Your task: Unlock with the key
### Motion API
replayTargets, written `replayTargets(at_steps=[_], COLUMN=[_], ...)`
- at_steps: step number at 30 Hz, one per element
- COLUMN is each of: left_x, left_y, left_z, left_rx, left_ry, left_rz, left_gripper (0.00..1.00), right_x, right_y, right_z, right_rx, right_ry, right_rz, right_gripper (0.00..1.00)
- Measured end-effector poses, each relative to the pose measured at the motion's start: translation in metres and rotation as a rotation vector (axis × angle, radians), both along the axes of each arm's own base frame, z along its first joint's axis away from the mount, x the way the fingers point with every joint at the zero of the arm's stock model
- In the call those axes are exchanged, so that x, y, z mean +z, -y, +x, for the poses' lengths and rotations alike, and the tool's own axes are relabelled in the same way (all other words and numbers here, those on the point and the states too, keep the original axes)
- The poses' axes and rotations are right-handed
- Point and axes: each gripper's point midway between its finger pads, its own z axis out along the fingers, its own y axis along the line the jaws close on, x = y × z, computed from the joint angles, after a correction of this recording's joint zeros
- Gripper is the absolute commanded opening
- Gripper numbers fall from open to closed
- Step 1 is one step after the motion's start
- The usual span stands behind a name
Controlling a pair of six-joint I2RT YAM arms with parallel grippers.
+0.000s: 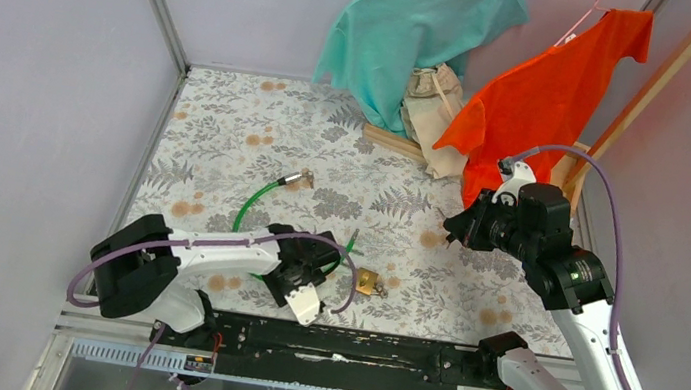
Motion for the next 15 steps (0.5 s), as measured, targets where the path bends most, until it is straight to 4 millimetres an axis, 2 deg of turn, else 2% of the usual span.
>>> replayTargets(at_steps=[5, 10, 13, 15], left_x=[-0.013, -0.012, -0.010, -0.010], left_y=[-0.020, -0.013, -0.008, -0.006], left_z=[-0.001, 0.010, 0.016, 0.019], left_rx=[-0.010, -0.012, -0.011, -0.010], left_ry=[0.014, 0.072, 0.106, 0.123], left_rz=[0.053, 0.027, 0.011, 0.011], left_gripper=[0.65, 0.63, 0.54, 0.45], right_x=[0.000, 0.000, 0.000, 0.001], right_y=[0.000, 0.000, 0.000, 0.000], right_z=[0.000, 0.000, 0.000, 0.000], right_rx=[0.000, 0.000, 0.000, 0.000], right_ry=[0.000, 0.000, 0.001, 0.004], right_rz=[0.000, 0.001, 0.001, 0.002], right_gripper=[0.00, 0.00, 0.00, 0.00])
